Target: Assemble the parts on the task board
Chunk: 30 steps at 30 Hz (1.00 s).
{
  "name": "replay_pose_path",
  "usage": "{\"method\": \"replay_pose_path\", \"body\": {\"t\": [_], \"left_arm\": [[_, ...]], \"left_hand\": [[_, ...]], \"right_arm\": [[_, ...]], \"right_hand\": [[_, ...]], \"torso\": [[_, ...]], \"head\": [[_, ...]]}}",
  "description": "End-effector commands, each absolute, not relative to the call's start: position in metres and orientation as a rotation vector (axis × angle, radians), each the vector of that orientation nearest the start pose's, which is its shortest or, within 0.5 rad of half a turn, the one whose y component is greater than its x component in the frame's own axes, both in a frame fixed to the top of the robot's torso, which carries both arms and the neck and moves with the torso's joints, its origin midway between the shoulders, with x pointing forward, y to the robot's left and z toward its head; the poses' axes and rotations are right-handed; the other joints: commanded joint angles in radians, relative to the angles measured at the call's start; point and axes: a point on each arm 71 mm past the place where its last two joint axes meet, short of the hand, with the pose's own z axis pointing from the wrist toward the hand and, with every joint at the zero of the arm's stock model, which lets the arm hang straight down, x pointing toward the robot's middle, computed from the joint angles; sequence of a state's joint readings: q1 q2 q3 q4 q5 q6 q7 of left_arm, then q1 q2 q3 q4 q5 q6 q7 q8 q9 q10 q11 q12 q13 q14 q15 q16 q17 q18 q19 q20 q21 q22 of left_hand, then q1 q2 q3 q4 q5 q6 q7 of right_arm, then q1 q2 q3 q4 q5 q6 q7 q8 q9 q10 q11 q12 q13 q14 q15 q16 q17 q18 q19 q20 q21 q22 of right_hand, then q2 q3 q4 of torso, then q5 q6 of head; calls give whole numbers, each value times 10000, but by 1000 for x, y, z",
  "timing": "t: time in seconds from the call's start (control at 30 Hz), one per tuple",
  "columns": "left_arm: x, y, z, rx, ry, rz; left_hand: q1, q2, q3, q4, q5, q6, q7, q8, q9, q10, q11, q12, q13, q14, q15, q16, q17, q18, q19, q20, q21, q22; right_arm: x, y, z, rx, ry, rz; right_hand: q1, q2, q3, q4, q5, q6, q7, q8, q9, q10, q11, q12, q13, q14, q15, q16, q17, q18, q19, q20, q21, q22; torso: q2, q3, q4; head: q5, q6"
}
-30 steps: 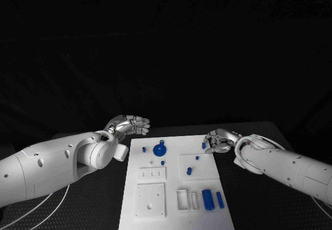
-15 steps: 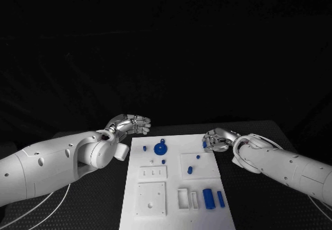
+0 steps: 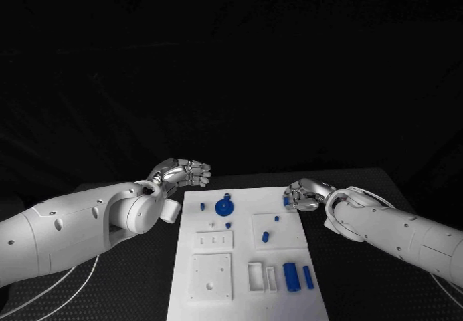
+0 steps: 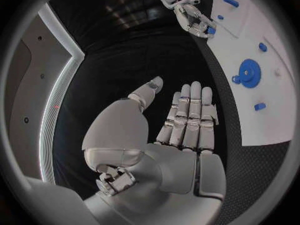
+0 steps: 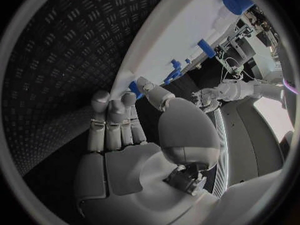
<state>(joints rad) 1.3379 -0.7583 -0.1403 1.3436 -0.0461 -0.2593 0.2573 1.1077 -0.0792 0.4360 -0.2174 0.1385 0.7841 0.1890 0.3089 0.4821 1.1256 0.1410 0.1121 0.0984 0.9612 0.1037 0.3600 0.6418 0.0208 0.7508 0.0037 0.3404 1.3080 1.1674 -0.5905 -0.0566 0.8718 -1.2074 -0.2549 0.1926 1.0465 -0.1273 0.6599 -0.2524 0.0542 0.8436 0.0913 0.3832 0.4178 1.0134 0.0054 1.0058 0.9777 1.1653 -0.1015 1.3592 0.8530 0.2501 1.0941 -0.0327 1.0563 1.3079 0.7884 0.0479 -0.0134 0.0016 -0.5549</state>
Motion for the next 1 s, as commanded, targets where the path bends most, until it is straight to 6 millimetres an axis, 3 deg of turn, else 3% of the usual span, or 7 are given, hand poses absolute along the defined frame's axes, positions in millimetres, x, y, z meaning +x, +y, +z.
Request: {"method": "replay_pose_path", "body": {"t": [0.03,0.2,0.6,0.8,1.0], "left_arm": [[533,216,-161,-10266,15441,-14143],[533,217,-161,-10278,15457,-14127],[533,216,-161,-10272,15462,-14121],[533,216,-161,-10214,15489,-14144],[533,215,-162,-9883,15762,-14157]], "left_hand": [[-118,21,15,-54,-69,3,27,-17,10,-11,29,-19,-2,23,22,-38,9,171,-79,20,30,193],[-127,17,23,-61,-71,-20,37,-31,7,-36,39,-37,-7,18,24,-46,15,171,-83,20,32,193],[-135,10,33,-74,-74,-46,49,-46,5,-66,51,-59,-13,6,28,-60,22,170,-92,22,33,192],[-132,15,40,-78,-73,-47,50,-46,7,-68,50,-61,-13,5,28,-63,24,170,-94,22,33,192],[-157,102,83,-86,-74,112,-21,44,56,96,-29,16,34,30,24,-70,58,168,-101,24,51,197]], "right_arm": [[569,-263,-243,373,17525,6043],[569,-262,-243,340,17555,6069],[570,-262,-242,394,17312,5916],[569,-261,-241,434,17152,5967],[568,-259,-238,601,16912,6032]], "right_hand": [[-14,145,90,-25,-52,601,317,115,47,-2,64,58,-25,63,48,-3,47,117,-2,-84,70,205],[-65,232,116,-70,-52,923,269,228,102,-4,21,106,-59,75,15,-22,109,117,-10,-88,115,199],[-107,366,131,-109,-52,1056,223,246,122,-5,-22,137,-95,82,-26,-46,160,117,-17,-93,144,192],[82,779,613,-66,-49,1198,181,255,145,12,-63,168,-153,87,-68,-84,224,117,-40,-101,140,173],[36,738,920,-48,-50,1317,150,272,186,47,-92,208,-207,126,-95,-103,294,117,-11,-98,177,173]], "torso": [[-5,4,-7],[4,4,0],[5,-3,-1],[5,3,4],[-7,6,-13]], "head": [[26,-3],[24,-15],[12,-21],[-2,-37],[1,-21]]}}
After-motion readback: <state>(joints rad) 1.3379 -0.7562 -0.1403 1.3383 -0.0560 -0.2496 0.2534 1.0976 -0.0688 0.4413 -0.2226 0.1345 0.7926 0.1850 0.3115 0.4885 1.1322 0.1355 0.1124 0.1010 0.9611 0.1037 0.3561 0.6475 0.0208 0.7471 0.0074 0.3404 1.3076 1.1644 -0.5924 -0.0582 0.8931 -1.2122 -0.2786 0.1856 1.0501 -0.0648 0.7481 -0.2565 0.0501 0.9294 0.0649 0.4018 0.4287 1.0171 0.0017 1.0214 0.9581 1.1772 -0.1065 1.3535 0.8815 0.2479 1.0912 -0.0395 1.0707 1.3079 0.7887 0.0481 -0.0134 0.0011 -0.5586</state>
